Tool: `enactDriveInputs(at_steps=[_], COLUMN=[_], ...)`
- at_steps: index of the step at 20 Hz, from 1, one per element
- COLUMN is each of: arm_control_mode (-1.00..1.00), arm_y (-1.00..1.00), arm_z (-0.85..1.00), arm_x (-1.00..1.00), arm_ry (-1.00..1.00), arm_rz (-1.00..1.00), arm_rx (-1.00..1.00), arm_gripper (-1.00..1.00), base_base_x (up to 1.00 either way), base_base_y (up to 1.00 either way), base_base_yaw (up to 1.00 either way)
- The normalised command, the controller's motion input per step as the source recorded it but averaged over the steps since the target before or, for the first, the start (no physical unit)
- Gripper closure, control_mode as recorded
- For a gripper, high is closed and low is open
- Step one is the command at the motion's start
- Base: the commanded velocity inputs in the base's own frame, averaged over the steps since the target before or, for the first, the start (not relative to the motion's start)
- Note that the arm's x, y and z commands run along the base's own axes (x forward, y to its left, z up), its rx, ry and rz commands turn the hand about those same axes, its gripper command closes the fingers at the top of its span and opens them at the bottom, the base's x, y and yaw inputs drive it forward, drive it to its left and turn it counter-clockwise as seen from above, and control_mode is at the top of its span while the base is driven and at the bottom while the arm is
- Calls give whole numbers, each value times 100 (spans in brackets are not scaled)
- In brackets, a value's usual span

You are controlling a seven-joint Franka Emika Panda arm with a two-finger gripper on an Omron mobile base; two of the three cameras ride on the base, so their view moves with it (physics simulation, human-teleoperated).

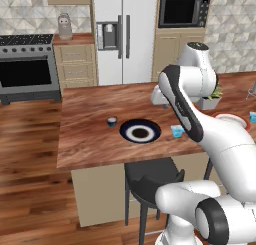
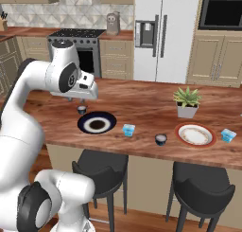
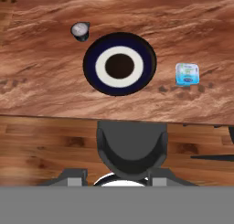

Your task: Place two yogurt containers on each plate.

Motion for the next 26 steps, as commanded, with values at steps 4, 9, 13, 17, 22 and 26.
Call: enactDriveInputs(at_steps=[4, 9, 13, 17, 22, 26], arm_control_mode=[-100, -100, -100, -100, -100, -100], arm_y=[-15, -44, -58, -53, -42, -37], arm_z=[-11, -20, -23, -11, -13, -20], arm_x=[-17, -17, -15, -2, 1, 21], arm_ry=[-9, -5, 0, 0, 0, 2], arm_rz=[0, -2, -1, -1, -1, 0], arm_rx=[0, 0, 0, 0, 0, 0], arm_gripper=[-100, -100, -100, -100, -100, -100], base_base_x=[0, 0, 0, 0, 0, 0], base_base_y=[0, 0, 0, 0, 0, 0], base_base_yaw=[0, 0, 0, 0, 0, 0])
